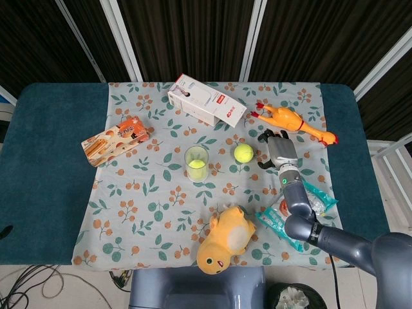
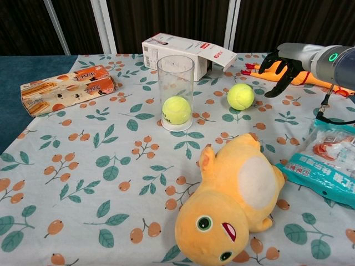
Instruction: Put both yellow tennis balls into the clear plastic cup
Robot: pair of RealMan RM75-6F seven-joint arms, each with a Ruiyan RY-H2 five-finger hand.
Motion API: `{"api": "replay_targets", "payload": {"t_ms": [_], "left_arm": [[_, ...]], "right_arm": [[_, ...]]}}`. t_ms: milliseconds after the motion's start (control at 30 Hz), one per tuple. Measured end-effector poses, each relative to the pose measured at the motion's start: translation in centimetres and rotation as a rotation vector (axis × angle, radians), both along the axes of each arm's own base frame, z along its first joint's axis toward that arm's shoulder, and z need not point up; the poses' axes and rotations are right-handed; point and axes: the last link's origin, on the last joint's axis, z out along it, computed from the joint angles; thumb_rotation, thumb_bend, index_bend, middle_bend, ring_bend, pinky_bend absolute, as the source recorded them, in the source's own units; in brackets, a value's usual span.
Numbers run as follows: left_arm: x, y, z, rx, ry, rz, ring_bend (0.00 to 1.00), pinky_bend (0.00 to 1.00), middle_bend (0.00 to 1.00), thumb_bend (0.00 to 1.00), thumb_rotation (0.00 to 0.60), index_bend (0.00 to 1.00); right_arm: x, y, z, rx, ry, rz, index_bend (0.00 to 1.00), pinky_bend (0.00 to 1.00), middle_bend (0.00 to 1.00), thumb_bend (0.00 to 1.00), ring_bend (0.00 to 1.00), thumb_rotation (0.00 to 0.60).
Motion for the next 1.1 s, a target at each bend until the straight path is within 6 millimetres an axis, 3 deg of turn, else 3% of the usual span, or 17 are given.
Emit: {"api": "replay_targets", "payload": {"t_ms": [733,1100], "left_arm": [[-0.3,0.3,0.1,0.006,0.007,0.02,0.0,0.12,0.0,0.0,0.6,0.1],[-0.4,0.4,0.2,0.009,0.005,0.026,0.0,0.12,0.0,0.0,0.6,0.1]], "right_arm": [[0.8,-0.6,-4.6,0.043,-0.067,0.05,0.28,0.0,0.16,0.3,0.26,0.6],[1.6,-1.2,-5.7,0.046,-0.067,0.059,0.28,0.01,0.16,0.3,0.28,0.6]]}}
